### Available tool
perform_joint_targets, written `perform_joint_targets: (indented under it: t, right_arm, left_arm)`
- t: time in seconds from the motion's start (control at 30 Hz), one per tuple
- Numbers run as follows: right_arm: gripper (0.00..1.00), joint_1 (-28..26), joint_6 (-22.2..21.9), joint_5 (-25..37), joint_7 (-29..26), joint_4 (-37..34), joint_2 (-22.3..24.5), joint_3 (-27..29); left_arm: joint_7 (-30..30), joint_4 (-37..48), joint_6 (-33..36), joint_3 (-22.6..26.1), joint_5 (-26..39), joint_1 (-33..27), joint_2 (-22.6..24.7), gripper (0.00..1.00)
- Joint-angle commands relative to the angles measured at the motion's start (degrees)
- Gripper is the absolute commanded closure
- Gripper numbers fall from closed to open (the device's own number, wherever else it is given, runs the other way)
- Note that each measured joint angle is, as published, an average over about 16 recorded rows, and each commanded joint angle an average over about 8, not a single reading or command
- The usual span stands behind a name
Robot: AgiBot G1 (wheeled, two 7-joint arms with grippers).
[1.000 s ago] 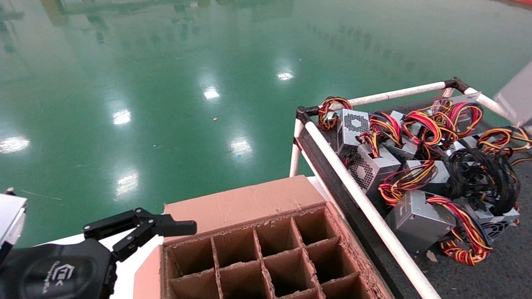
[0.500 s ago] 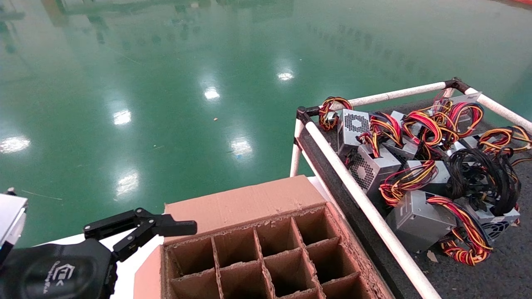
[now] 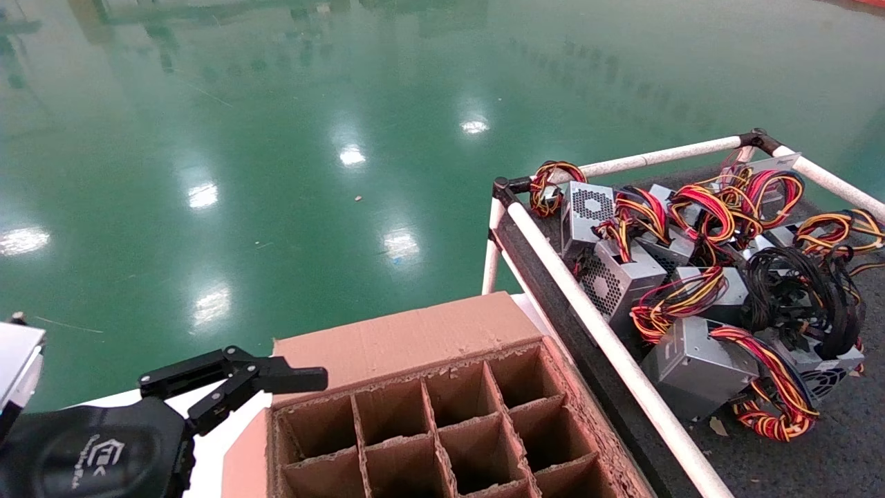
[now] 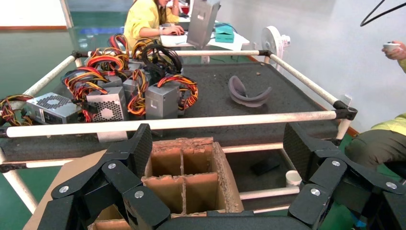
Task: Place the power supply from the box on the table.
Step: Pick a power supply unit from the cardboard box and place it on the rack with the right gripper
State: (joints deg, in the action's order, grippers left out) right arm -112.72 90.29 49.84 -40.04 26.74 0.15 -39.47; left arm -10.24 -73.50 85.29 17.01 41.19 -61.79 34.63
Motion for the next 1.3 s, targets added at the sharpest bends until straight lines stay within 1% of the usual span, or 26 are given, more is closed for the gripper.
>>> perform_joint_targets:
  t: [0.03, 0.37, 0.6, 0.8, 1.0, 1.17, 1.3]
  right_arm:
    - [1.0, 0.69, -0.15, 0.4, 1.47, -2.17, -0.67, -0.66]
    - [1.0, 4.71, -1.63, 2.17, 10.44, -15.78, -8.35, -3.54]
    - [1.0, 6.67, -5.33, 2.68, 14.33, -22.02, -13.55, -4.15]
    - [1.0, 8.54, -8.4, 2.7, 15.89, -25.1, -18.17, -4.24]
    - [1.0, 9.03, -12.28, 1.8, 17.02, -26.14, -22.61, -3.63]
    - [1.0, 8.55, -16.05, 1.38, 17.47, -26.25, -25.51, -3.34]
    - [1.0, 8.64, -17.64, 1.44, 17.61, -26.45, -26.93, -3.37]
  left_arm:
    - [0.0, 0.0, 0.0, 0.01, 0.0, 0.0, 0.0, 0.0]
    - [0.02, 0.0, -0.02, 0.04, -0.03, -0.01, -0.02, 0.0]
    - [0.03, 0.0, -0.03, 0.06, -0.04, -0.01, -0.02, 0.0]
    - [0.04, 0.0, -0.03, 0.08, -0.05, -0.02, -0.03, 0.0]
    - [0.05, 0.0, -0.04, 0.1, -0.07, -0.02, -0.04, 0.0]
    - [0.06, 0.0, -0.05, 0.11, -0.08, -0.02, -0.05, 0.0]
    - [0.06, 0.0, -0.05, 0.12, -0.08, -0.03, -0.05, 0.0]
